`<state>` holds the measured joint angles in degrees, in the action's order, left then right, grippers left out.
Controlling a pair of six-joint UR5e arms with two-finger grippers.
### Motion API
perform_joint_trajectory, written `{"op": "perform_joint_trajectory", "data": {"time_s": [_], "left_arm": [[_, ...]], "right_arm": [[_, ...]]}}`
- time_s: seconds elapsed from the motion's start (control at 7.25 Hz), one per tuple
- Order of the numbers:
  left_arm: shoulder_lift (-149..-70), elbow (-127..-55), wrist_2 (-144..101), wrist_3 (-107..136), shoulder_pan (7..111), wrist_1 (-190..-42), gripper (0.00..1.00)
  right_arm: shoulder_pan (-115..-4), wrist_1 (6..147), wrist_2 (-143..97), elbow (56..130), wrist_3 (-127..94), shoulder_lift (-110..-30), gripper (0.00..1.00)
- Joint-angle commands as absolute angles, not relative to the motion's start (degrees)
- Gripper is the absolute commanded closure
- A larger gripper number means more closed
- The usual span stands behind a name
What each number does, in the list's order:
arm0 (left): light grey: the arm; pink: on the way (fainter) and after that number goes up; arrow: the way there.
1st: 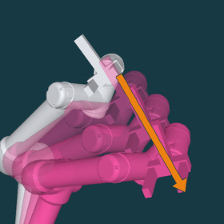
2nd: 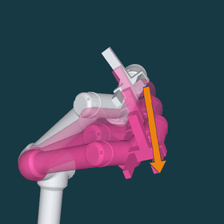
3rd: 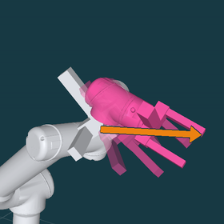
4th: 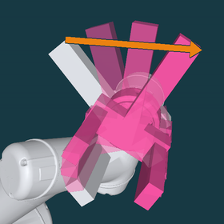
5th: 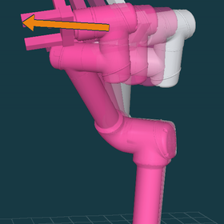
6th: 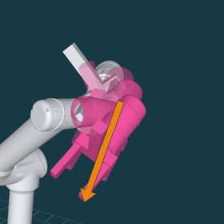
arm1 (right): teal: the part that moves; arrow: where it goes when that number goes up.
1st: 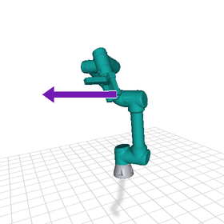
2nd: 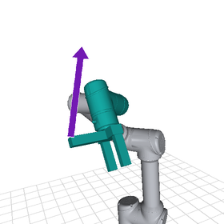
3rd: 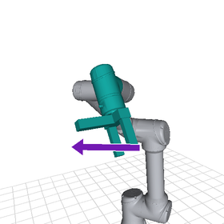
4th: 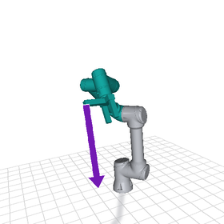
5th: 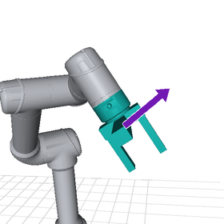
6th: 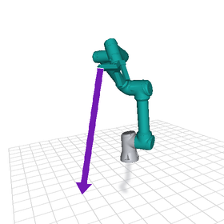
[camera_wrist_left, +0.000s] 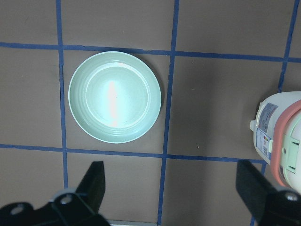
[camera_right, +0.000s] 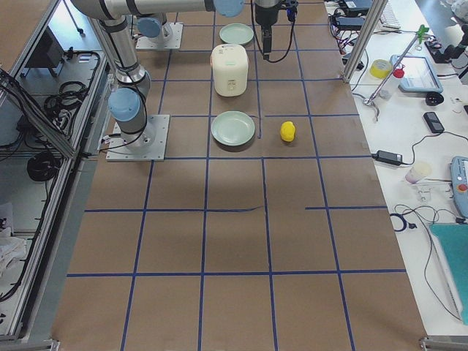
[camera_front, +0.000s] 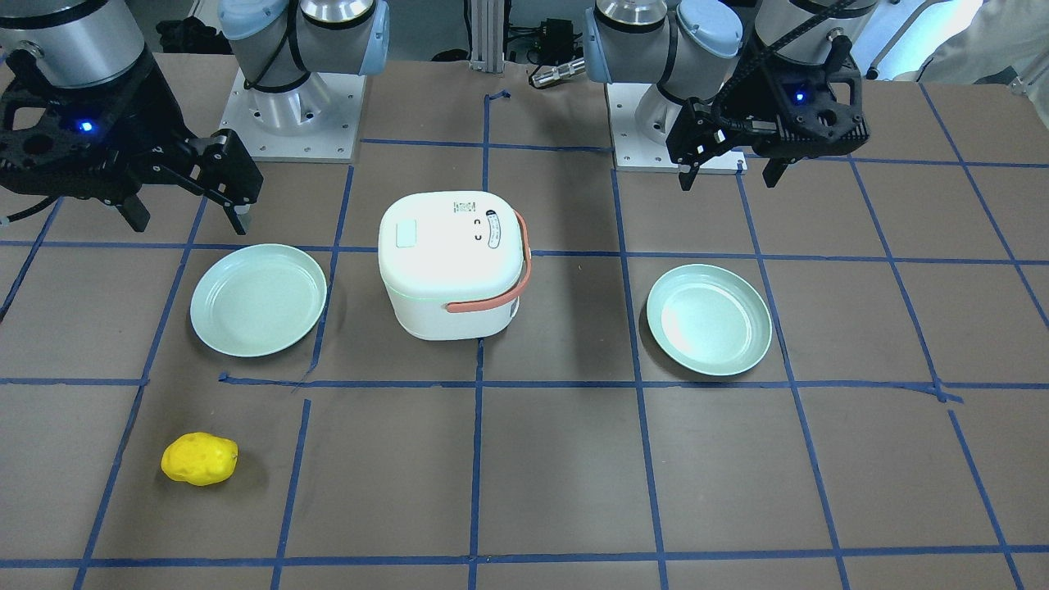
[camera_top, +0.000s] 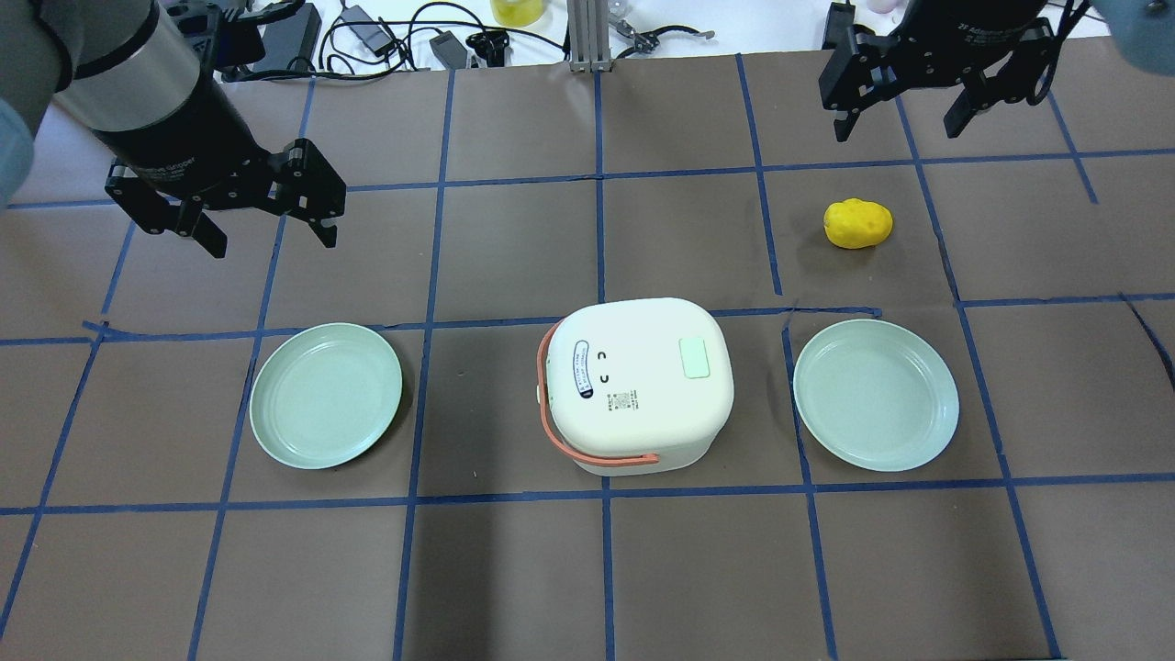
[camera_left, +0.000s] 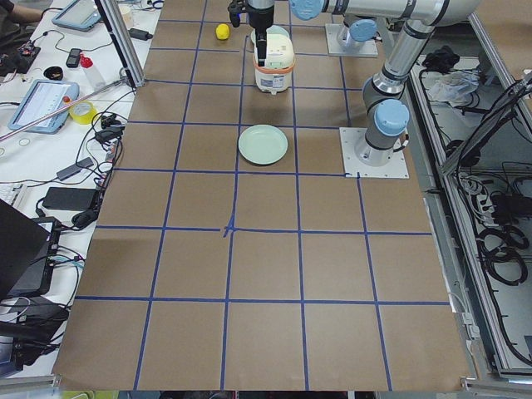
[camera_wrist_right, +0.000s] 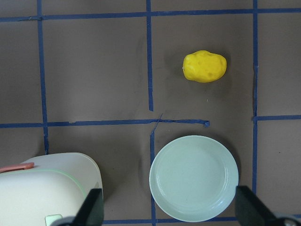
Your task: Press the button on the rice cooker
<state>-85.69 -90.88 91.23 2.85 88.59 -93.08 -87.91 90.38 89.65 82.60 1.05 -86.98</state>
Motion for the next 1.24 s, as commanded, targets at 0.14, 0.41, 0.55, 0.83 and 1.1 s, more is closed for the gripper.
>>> {"op": "perform_joint_trajectory", "data": {"time_s": [0.14, 0.41, 0.55, 0.83, 1.1], "left_arm": [[-85.69, -90.88, 91.23, 2.90, 88.59, -93.08, 0.00], [-85.69, -90.88, 91.23, 2.81, 88.59, -93.08, 0.00], [-85.69, -90.88, 91.23, 2.90, 88.59, -93.08, 0.00], [-85.69, -90.88, 91.23, 2.81, 88.59, -93.08, 0.00], [-85.69, -90.88, 91.23, 2.81, 88.59, -93.08, 0.00]], "right_arm": [[-88.07, 90.18, 89.65, 82.79, 0.97, -87.27, 0.00], [-88.15, 90.00, 89.65, 82.88, 1.05, -87.28, 0.00], [-88.07, 90.00, 89.56, 82.88, 1.05, -87.28, 0.00], [-88.24, 89.91, 89.56, 83.14, 0.97, -87.36, 0.00], [-91.30, 89.56, 87.11, 87.51, 0.53, -88.76, 0.59]]}}
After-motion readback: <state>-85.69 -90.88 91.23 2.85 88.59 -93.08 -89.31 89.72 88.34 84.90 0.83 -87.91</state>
